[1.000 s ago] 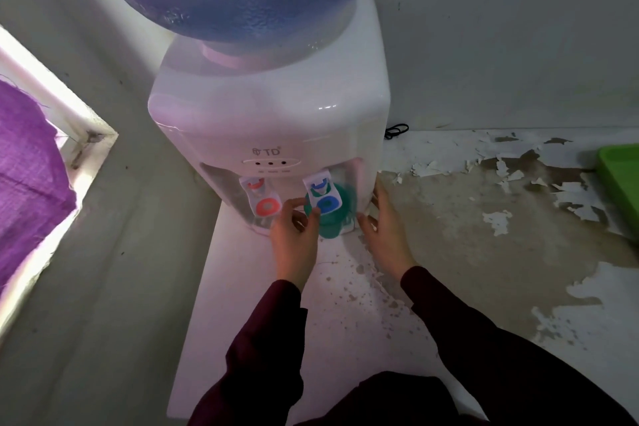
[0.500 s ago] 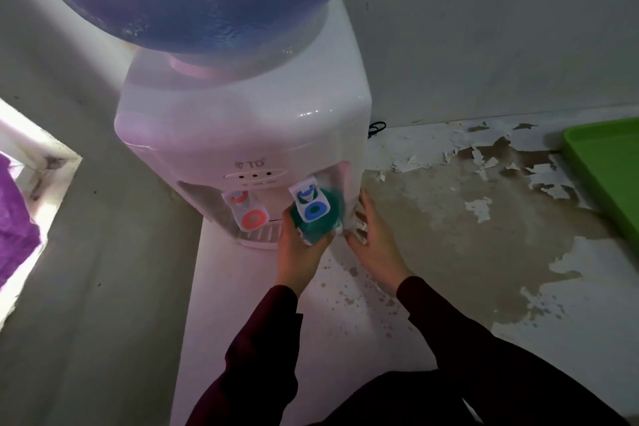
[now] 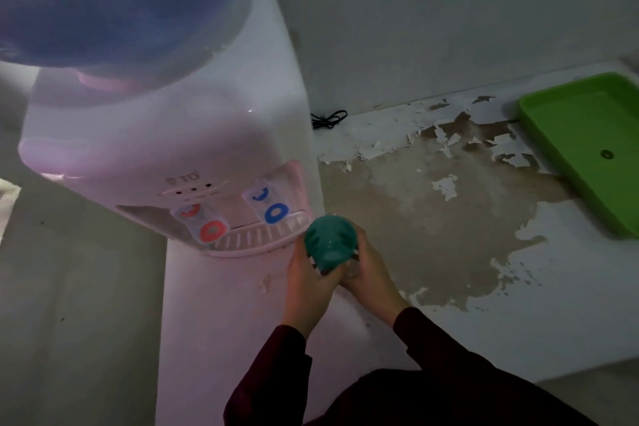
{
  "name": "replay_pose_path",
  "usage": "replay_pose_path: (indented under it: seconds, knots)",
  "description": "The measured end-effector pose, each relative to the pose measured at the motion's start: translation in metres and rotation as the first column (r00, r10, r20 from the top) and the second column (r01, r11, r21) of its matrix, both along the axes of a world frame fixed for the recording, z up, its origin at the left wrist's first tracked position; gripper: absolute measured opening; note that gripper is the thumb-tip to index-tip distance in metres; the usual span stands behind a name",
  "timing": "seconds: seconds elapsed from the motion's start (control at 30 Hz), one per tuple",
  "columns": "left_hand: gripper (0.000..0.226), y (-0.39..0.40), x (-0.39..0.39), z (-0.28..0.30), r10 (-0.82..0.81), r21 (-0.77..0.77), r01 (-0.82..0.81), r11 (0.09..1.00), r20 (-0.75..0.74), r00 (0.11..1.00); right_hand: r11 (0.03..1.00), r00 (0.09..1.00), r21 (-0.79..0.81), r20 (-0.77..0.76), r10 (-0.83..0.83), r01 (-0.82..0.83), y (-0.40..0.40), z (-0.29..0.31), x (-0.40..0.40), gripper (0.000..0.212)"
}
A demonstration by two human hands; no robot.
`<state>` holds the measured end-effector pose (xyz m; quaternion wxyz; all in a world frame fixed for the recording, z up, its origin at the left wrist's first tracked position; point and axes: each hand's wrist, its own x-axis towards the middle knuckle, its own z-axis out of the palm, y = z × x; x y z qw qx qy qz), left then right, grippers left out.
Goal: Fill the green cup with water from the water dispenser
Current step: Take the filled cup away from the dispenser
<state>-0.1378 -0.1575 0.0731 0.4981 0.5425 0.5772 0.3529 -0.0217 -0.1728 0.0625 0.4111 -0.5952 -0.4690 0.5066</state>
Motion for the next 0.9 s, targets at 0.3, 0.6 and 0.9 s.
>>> replay_pose_path:
  seconds: [0.3,0.6,0.9]
  knots:
    - [0.063,0.017,0.144,0.026,-0.236,0.03,0.235,0.971,0.026,0.971,0.982,0.983,0.053,0.031,-0.181,0.179,-0.003,0.018,0.152,0.072]
    - [0.064,0.034,0.356,0.032,-0.388,0.115,0.38,0.918,0.055,0.92,0.946,0.936,0.143,0.162,-0.312,0.291,-0.002,0.035,0.363,0.075]
    - [0.071,0.063,0.511,0.014,-0.474,0.092,0.474,0.876,-0.023,0.88,0.904,0.852,0.179,0.303,-0.426,0.388,0.015,0.013,0.509,0.075]
